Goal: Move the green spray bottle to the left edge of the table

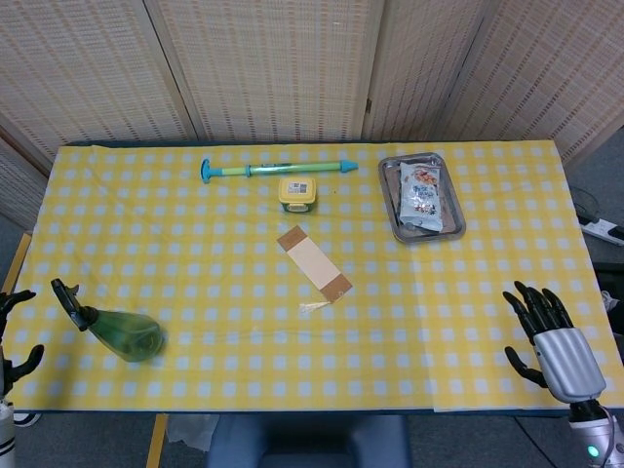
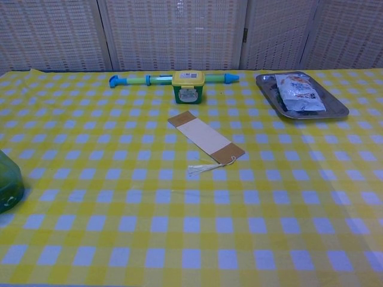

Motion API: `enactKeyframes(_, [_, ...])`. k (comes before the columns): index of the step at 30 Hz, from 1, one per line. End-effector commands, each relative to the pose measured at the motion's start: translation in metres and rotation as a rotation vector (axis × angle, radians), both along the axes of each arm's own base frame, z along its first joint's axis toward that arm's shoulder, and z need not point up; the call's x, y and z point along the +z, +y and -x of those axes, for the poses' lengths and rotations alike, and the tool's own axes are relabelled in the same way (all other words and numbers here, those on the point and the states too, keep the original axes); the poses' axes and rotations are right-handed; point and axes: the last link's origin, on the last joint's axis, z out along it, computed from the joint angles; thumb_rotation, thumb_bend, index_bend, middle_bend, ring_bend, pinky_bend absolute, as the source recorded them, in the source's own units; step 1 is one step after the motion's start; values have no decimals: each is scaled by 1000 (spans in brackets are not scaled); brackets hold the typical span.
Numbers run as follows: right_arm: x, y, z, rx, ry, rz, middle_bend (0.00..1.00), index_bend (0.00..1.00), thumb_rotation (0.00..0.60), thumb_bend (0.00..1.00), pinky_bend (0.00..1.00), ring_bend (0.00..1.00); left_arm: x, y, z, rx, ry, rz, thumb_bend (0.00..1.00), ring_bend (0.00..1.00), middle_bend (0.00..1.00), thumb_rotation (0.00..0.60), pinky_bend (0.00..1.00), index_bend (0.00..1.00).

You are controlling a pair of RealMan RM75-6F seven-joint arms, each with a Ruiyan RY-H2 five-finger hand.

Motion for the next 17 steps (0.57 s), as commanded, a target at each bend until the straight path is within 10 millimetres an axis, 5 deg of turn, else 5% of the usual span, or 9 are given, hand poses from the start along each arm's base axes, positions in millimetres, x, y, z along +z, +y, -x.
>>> enactKeyframes(1, [-3, -1, 0, -2, 9, -7, 0, 0, 600, 394, 0, 0, 22, 5, 9, 115, 255, 146, 205, 95, 245, 191, 65, 167])
enactKeyframes(4, [-8, -1, 0, -3, 23, -19, 0, 0, 600, 393, 0, 0, 22, 13, 15, 235, 351, 180, 206, 3, 99, 367, 0, 59])
enactKeyframes(7, [-10, -1, 0, -5, 34, -24, 0, 0, 600, 394, 0, 0, 22, 22, 23, 373, 417, 223, 206, 0, 15, 441, 0, 1])
enactKeyframes(10, [-11, -1, 0, -10, 39, -22, 0, 0, 600, 394, 0, 0, 28, 27, 19, 446, 412, 268, 206, 0, 11, 496, 0, 0])
enactKeyframes(17, [-11, -2, 0, -16, 43, -10, 0, 0, 600, 394, 0, 0, 34, 27, 3, 453, 459, 252, 206, 0, 7, 509, 0, 0])
